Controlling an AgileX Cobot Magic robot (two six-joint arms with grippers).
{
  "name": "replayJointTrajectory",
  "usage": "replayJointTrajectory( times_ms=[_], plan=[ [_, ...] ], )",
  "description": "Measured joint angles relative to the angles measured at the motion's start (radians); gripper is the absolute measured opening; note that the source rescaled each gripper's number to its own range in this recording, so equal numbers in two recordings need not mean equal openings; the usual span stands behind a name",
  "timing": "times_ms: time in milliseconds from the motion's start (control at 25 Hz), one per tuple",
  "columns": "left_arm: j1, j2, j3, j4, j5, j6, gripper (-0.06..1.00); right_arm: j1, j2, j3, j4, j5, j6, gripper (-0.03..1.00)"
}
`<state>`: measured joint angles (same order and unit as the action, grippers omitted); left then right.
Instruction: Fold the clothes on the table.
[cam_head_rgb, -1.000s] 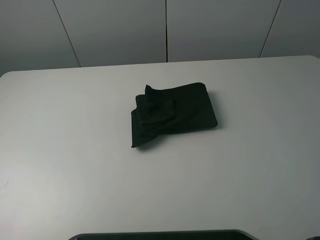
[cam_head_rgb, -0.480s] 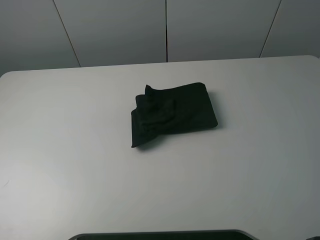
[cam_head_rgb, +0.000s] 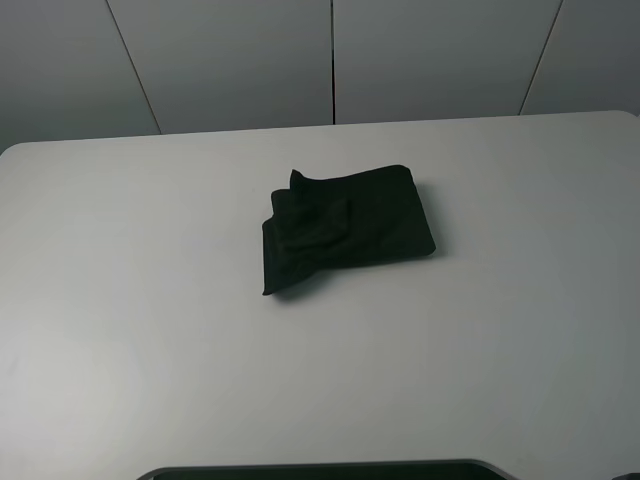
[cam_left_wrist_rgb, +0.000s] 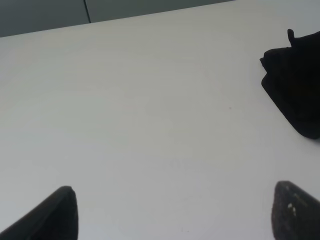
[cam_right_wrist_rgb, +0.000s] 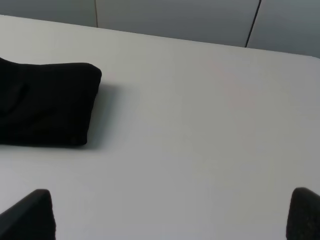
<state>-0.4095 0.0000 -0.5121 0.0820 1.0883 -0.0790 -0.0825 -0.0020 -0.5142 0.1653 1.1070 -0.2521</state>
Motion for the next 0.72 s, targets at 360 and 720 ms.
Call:
replayJointTrajectory(
  times_ms=[360, 720],
  plan=[
    [0.084, 0.0, 0.0, 0.003, 0.0, 0.002, 1.0, 0.0, 0.0, 0.0, 0.002, 0.0, 0.0, 1.0],
    [0.138, 0.0, 0.0, 0.007, 0.0, 0.002, 1.0, 0.0, 0.0, 0.0, 0.002, 0.0, 0.0, 1.0]
  ],
)
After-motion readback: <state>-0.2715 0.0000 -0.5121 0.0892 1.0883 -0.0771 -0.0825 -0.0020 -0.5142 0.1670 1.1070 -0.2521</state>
